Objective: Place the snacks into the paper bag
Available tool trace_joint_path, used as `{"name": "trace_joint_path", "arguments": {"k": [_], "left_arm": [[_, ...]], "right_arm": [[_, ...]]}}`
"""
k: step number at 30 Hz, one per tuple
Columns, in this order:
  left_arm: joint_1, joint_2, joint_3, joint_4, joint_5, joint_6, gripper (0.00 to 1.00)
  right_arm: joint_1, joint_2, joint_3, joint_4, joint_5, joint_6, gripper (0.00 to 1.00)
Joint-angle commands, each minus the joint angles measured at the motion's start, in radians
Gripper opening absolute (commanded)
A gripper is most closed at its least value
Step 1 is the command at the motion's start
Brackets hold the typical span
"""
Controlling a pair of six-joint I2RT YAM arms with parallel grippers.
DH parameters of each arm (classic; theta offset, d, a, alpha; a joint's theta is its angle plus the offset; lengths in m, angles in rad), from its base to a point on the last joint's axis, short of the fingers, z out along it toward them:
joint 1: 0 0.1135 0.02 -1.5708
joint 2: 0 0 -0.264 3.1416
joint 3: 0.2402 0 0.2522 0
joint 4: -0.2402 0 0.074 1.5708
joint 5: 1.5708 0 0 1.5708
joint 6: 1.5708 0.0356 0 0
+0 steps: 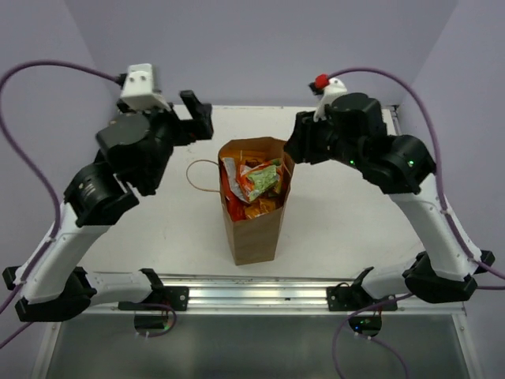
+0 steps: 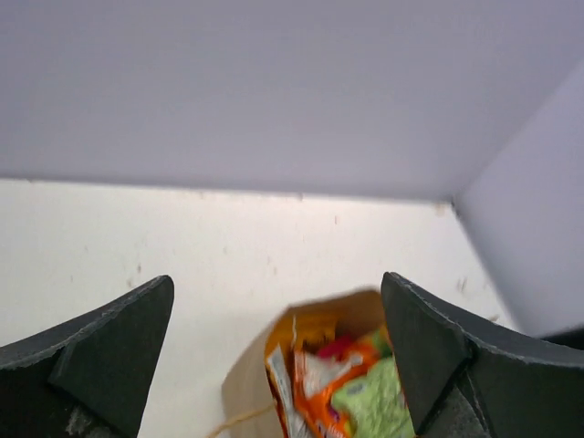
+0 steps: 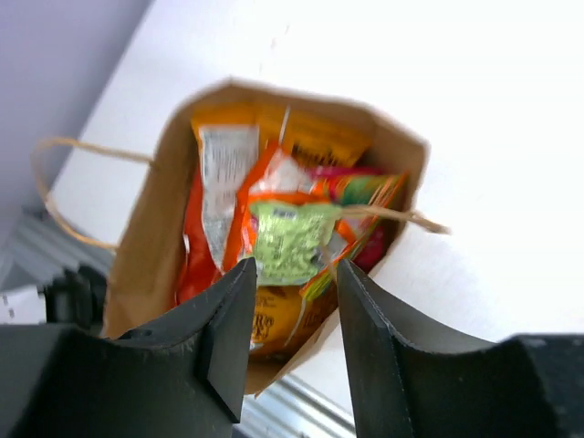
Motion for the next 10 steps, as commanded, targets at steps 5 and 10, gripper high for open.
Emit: {"name": "trace_joint_path", "arguments": {"k": [5,10], "left_arm": [[0.002,-0.114,-0.12,0.416,-0.42,0.383,1.0],[0.091,-0.109,-0.178,0.42,-0.271,0.476,1.0]], "right_arm": [[0.002,-0.046,0.181,-0.255,0.508,-0.036,0.51],[-0.055,-0.077,-0.022,-0.357,0.767,0.007,0.51]]}}
